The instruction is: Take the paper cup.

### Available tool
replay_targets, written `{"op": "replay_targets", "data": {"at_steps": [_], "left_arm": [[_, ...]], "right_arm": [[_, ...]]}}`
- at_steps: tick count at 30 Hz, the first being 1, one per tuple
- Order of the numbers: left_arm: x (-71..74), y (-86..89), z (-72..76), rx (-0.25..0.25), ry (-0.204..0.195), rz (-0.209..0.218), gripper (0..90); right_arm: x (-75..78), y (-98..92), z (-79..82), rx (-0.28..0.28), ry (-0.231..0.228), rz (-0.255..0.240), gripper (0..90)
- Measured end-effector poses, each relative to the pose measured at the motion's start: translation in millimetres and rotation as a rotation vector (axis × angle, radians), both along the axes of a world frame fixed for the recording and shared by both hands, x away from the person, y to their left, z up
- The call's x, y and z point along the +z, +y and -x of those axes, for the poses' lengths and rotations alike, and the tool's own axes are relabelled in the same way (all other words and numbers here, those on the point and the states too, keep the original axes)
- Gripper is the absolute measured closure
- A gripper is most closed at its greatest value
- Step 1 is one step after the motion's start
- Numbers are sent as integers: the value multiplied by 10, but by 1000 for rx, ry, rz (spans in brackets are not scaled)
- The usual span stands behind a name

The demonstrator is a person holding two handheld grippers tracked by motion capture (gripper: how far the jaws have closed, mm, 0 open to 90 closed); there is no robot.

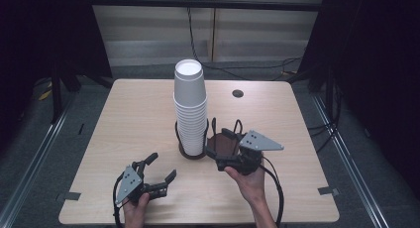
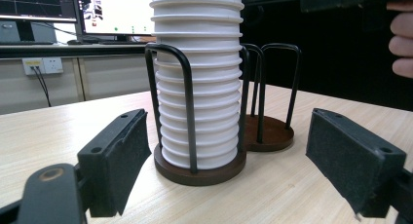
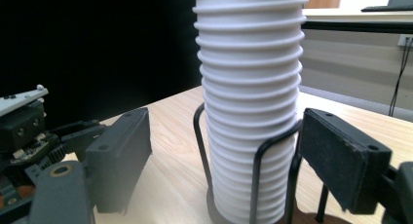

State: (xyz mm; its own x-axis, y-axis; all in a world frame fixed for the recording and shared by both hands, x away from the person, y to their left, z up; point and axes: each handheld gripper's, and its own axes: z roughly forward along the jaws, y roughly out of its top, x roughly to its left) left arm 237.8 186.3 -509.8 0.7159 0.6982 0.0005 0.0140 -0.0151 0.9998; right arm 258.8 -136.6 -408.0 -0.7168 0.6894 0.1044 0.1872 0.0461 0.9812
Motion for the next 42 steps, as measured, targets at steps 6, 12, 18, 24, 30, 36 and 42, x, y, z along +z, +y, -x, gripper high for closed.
{"op": "replay_targets", "data": {"at_steps": [6,12,18,24,30,36,42], "left_arm": [[0,0,0,0,0,0,156],[0,1,-2,-4,-1,0,157],[0,1,-2,-4,0,0,157],[0,1,-4,-8,-1,1,157],[-2,-8,0,-12,7,14,157],[0,2,-3,-7,-1,0,157],[0,1,-3,-7,-1,2,157]], "right_arm": [[180,47,-82,25,3,38,213],[329,50,-173,42,3,24,218],[454,102,-254,86,12,51,215],[588,97,-314,92,-2,51,234],[700,78,-387,122,3,34,212],[810,100,-450,137,2,36,180],[972,149,-535,145,2,60,140]]}}
